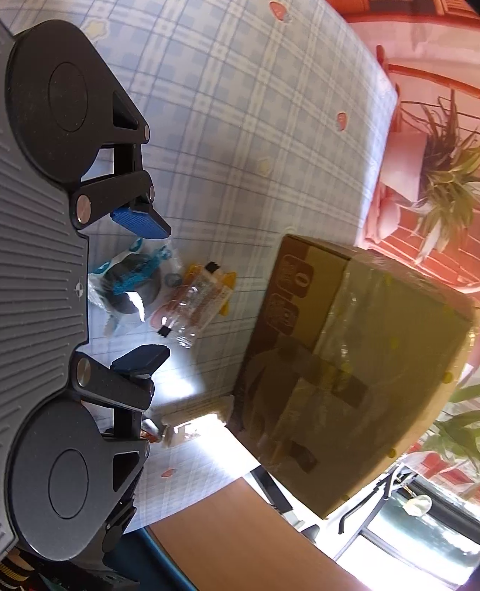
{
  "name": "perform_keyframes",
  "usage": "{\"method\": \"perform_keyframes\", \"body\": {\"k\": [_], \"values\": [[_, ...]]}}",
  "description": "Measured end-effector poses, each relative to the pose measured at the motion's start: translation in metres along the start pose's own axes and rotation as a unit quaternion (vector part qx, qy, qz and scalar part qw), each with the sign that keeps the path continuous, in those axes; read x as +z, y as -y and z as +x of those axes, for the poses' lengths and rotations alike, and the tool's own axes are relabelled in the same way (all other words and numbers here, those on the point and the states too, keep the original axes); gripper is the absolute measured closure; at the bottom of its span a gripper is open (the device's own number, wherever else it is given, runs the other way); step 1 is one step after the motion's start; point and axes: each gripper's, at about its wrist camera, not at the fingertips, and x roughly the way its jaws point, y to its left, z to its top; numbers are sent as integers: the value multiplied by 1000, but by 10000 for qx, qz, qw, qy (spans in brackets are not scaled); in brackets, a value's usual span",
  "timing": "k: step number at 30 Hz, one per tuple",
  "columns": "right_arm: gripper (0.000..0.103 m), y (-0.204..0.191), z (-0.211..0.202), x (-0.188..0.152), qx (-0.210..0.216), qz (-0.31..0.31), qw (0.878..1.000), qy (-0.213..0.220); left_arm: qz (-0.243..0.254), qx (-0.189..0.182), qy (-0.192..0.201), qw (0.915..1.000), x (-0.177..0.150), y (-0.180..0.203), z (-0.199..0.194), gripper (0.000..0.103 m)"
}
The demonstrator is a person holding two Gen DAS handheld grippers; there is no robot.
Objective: Organize snacks
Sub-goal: 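Reach the left gripper to the blue-wrapped snack while the right reaches the red-white packet, then close the left gripper on the blue-wrapped snack while the right grasps the red-white packet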
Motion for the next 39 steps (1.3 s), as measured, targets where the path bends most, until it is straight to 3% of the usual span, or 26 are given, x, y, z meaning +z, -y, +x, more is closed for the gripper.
{"method": "perform_keyframes", "body": {"k": [7,15,22,32,39], "values": [[24,11,2,-4,-33,365,9993,24,-53,146,-153,9998,-3,3,10,37],[24,10,3,-7,-16,348,9993,133,72,423,-404,9983,-9,5,25,37],[26,11,0,-8,70,371,9991,208,138,408,-407,9982,-9,9,32,37],[26,10,1,-7,100,336,9992,187,-282,128,-357,9989,-7,3,34,36],[26,8,2,-7,77,300,9994,165,-30,211,-267,9994,-5,8,41,36]]}}
